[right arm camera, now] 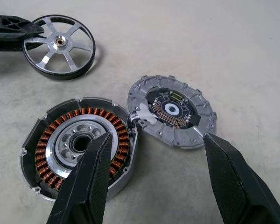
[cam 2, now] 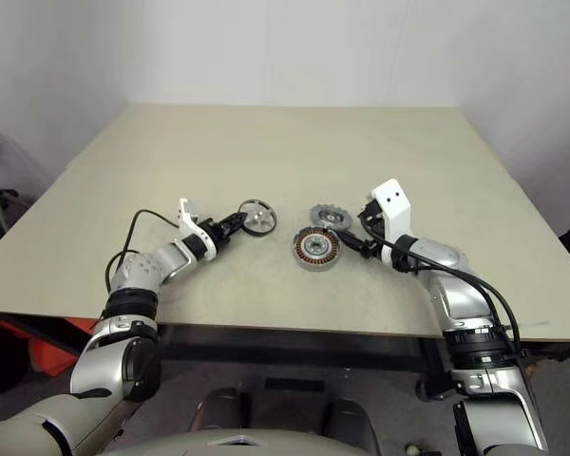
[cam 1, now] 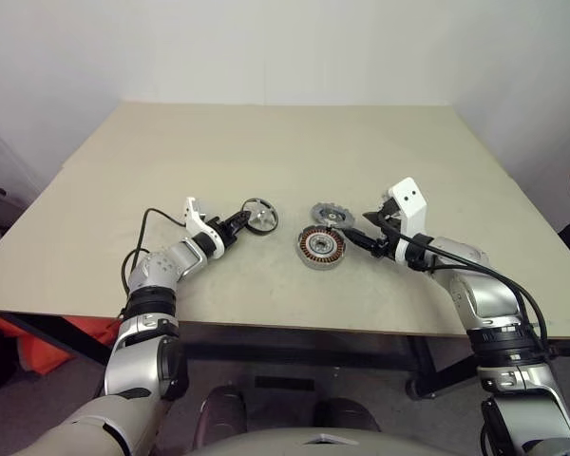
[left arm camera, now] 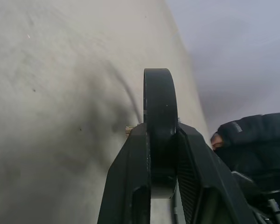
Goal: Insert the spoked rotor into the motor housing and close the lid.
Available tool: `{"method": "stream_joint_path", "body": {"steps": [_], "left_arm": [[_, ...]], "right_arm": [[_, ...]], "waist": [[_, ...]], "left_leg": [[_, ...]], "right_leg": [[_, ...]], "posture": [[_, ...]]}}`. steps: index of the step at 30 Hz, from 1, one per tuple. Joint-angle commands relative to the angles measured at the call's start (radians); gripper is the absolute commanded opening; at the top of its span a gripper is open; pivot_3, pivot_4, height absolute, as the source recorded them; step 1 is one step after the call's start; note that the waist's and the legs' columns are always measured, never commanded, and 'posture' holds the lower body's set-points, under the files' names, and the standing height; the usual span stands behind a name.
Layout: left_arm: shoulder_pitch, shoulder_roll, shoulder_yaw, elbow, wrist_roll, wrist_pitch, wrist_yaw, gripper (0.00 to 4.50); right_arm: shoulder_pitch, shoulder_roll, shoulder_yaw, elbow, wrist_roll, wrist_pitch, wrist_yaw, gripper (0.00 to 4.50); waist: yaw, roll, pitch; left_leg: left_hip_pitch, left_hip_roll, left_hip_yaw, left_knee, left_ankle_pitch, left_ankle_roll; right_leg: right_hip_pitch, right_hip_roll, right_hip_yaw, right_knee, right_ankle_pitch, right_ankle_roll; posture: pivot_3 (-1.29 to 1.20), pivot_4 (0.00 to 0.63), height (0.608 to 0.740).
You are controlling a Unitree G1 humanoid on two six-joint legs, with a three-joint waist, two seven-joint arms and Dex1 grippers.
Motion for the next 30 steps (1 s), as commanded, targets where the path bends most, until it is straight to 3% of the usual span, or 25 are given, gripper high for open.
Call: {"method": "stream_joint_path", "body": {"steps": [1,5,11,23,30], "left_arm": [[-0.016,-0.019,0.045,-0.064,-0.094,0.057,0.006,0.42],[-0.027,-0.062,0.113,-0.122,-0.233,0.166,0.039,0.42],[-0.009,-0.119,0.085,-0.211,-0.314,0.297,0.098,0.42],[-0.077,-0.132,-0.03,-0.047,-0.225,0.301,0.052,0.42],[-0.109,-0.144,-0.085,0.04,-0.171,0.296,-0.017,0.42]], "right_arm": [[-0.025,-0.014,-0.036,-0.008,0.0,-0.018,-0.005,3.48],[-0.007,-0.041,-0.058,-0.019,0.003,-0.012,0.001,3.48],[0.06,-0.093,-0.089,-0.084,0.02,0.005,0.028,3.48],[0.229,-0.161,-0.119,-0.243,0.095,-0.004,0.16,3.48],[0.272,-0.162,-0.129,-0.297,0.106,0.006,0.15,3.48]], "waist": [[0.0,0.0,0.0],[0.001,0.0,0.0],[0.004,-0.001,0.001],[0.009,-0.002,0.001],[0.015,-0.002,0.001]], "left_leg": [[0.0,0.0,0.0,0.0,0.0,0.0],[0.0,0.0,0.0,0.0,0.0,0.0],[-0.001,0.0,0.0,0.0,0.0,0.0],[-0.001,-0.001,0.0,0.0,0.0,0.001],[-0.002,-0.001,0.0,0.0,-0.002,0.003]], "right_leg": [[0.0,0.0,0.0,0.0,0.0,0.0],[0.0,0.0,0.0,0.0,0.001,-0.002],[0.0,0.0,0.0,-0.001,0.0,0.0],[0.0,0.0,-0.001,-0.003,-0.001,0.003],[0.001,0.0,-0.001,-0.005,-0.001,0.004]], "posture": [[0.0,0.0,0.74],[0.0,0.0,0.74],[0.0,0.0,0.74],[0.0,0.0,0.74],[0.0,0.0,0.74]]}}
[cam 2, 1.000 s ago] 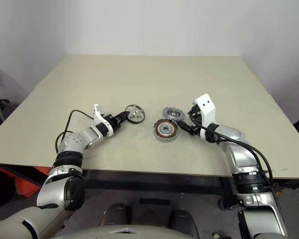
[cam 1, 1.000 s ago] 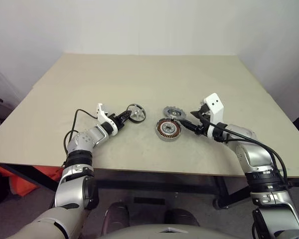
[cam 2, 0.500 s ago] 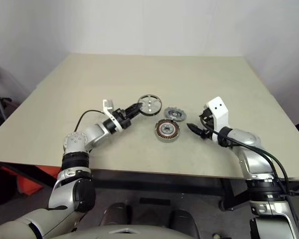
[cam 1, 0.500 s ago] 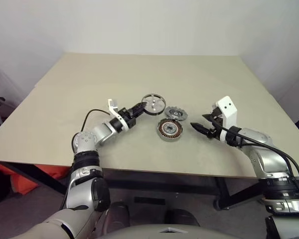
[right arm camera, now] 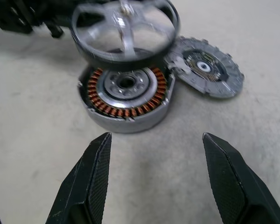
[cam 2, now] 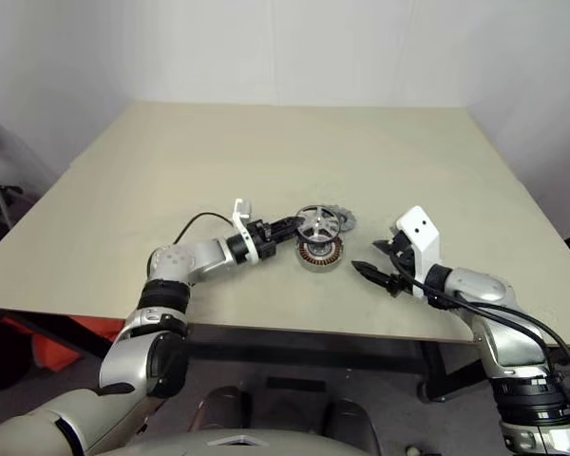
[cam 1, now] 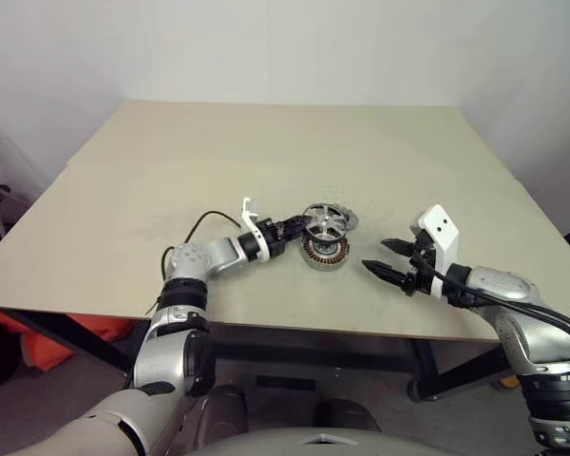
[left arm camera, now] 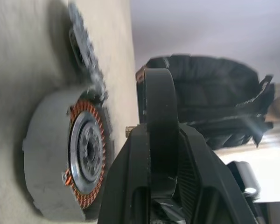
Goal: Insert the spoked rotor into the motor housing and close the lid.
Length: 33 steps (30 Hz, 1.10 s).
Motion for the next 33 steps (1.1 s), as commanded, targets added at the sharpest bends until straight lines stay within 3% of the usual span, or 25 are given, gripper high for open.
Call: {"method": "stream_joint_path", "body": {"steps": [1,23,28,33], "left_arm": [[-0.039,-0.007,-0.013,0.019,0.009,-0.008,-0.048,0.42],[-0.022,-0.016,-0.07,0.077,0.136,-0.082,-0.157,0.42],[-0.035,-0.006,-0.047,0.091,0.143,-0.101,-0.161,2.04],[-0.048,0.014,-0.019,0.087,0.136,-0.102,-0.16,2.04]], "right_arm": [[0.006,-0.012,-0.039,-0.051,0.02,-0.007,-0.008,3.48],[-0.024,-0.003,-0.043,-0.043,0.013,-0.008,-0.054,3.48],[-0.031,0.0,-0.038,-0.036,0.009,-0.011,-0.058,3.48],[-0.043,0.006,-0.031,-0.029,0.006,-0.014,-0.06,3.48]], "waist": [[0.002,0.0,0.0],[0.014,0.0,0.0],[0.014,0.0,0.0],[0.013,0.0,0.0]], "left_leg": [[0.0,0.0,0.0,0.0,0.0,0.0],[0.001,0.0,0.0,0.0,0.0,0.001],[0.001,0.0,0.0,0.0,0.0,0.001],[0.005,0.0,0.0,0.0,0.0,0.001]], "right_leg": [[0.0,0.0,0.0,0.0,0.0,0.0],[0.001,-0.001,0.0,0.0,0.0,0.0],[0.002,-0.001,0.0,0.0,0.0,0.0],[0.006,-0.001,-0.001,0.0,0.0,0.0]], "posture": [[0.0,0.0,0.74],[0.0,0.0,0.74],[0.0,0.0,0.74],[0.0,0.0,0.74]]}}
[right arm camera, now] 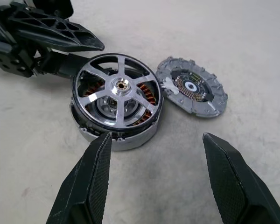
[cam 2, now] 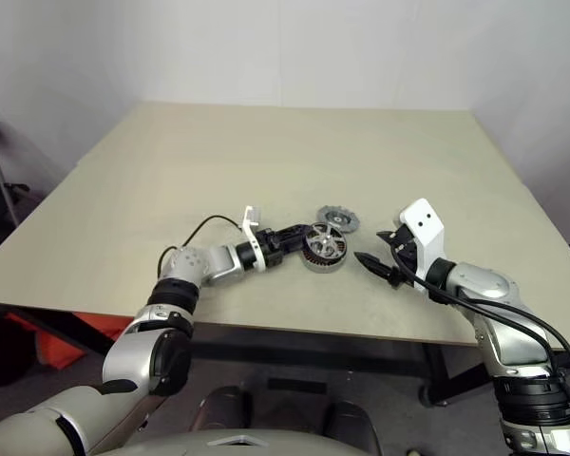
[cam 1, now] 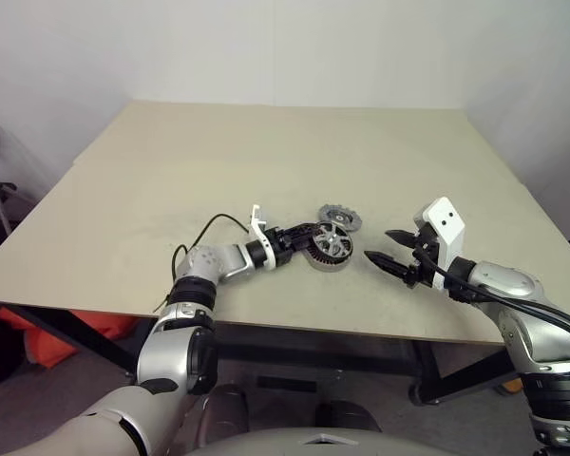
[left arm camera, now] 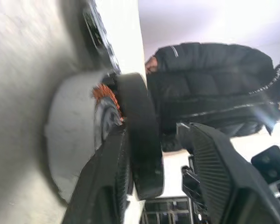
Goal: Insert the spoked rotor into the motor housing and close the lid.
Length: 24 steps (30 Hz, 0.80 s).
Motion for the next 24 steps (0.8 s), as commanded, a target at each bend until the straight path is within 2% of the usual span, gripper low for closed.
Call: {"method": "stream_joint_path", "body": {"steps": [1,11,19,24], "left_arm": [[-0.029,0.016,0.018,-0.026,-0.017,0.002,-0.006,2.04],[0.014,0.063,0.011,-0.214,-0.026,0.028,-0.001,2.04],[0.161,0.153,-0.207,-0.486,0.182,-0.201,-0.008,2.04],[0.233,0.179,-0.247,-0.593,0.211,-0.234,0.002,2.04]], "right_arm": [[-0.028,0.005,-0.013,-0.008,0.007,-0.018,-0.007,3.48],[-0.049,0.015,0.006,0.006,0.004,-0.026,-0.003,3.48],[-0.155,0.126,0.056,0.072,-0.011,-0.012,-0.079,3.48],[-0.202,0.176,0.1,0.146,-0.047,-0.035,-0.097,3.48]], "waist": [[0.0,0.0,0.0],[-0.001,0.0,0.0],[-0.008,0.001,0.0],[-0.01,0.001,0.0]], "left_leg": [[0.0,0.0,0.0,0.0,0.0,0.0],[-0.003,0.0,0.0,0.0,-0.001,0.001],[-0.002,0.0,0.0,-0.001,-0.001,0.001],[-0.003,0.0,0.0,-0.001,0.0,0.0]], "right_leg": [[0.0,0.0,0.0,0.0,0.0,0.0],[-0.002,0.0,-0.001,-0.001,0.0,0.0],[-0.002,0.0,0.0,-0.001,0.0,0.0],[-0.002,0.0,0.0,0.0,0.0,0.0]], "posture": [[0.0,0.0,0.74],[0.0,0.0,0.74],[0.0,0.0,0.74],[0.0,0.0,0.74]]}}
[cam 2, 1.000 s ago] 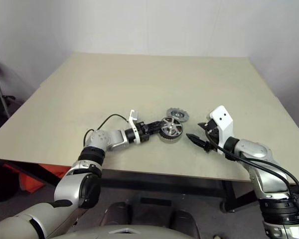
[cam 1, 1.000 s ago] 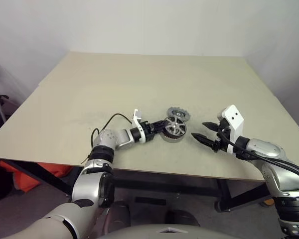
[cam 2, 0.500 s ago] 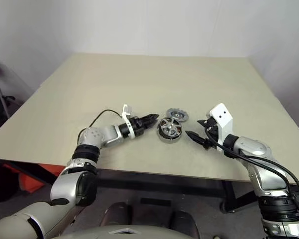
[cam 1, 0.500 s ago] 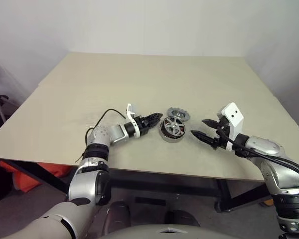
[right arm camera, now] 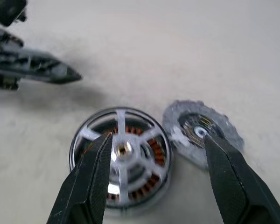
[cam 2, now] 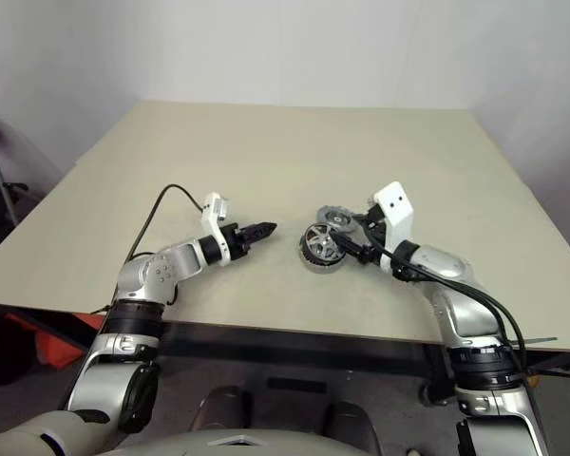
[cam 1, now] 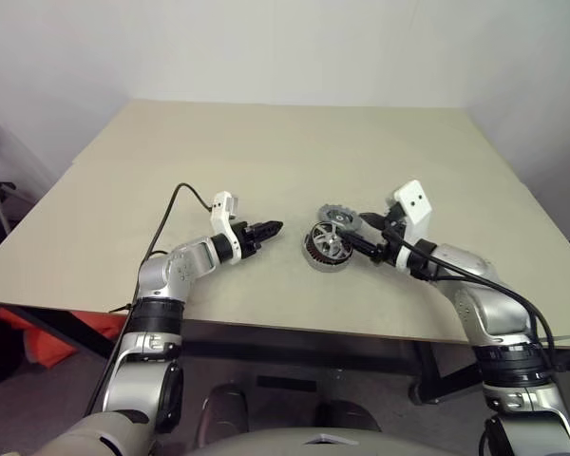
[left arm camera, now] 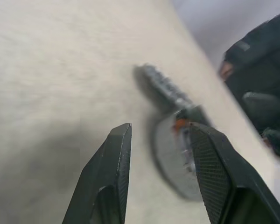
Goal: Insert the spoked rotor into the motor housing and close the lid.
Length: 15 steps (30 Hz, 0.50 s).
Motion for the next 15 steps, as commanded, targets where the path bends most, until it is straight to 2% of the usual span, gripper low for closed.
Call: {"method": "stream_joint_path", "body": {"steps": [1,15], "left_arm": [[0.027,0.016,-0.02,-0.106,0.011,-0.028,0.004,2.04],[0.073,0.036,0.002,-0.151,0.003,-0.035,0.038,2.04]], "right_arm": [[-0.04,0.012,0.014,0.033,-0.02,-0.029,-0.007,3.48],[-0.101,0.083,0.096,0.176,-0.085,-0.085,0.008,3.48]], "waist": [[-0.002,0.0,0.0],[-0.022,0.0,0.0]], "left_leg": [[0.0,0.0,0.0,0.0,0.0,0.0],[0.0,0.0,0.0,0.0,0.001,-0.001]], "right_leg": [[0.0,0.0,0.0,0.0,0.0,0.0],[-0.001,0.0,0.001,0.002,0.0,0.0]], "posture": [[0.0,0.0,0.74],[0.0,0.0,0.74]]}}
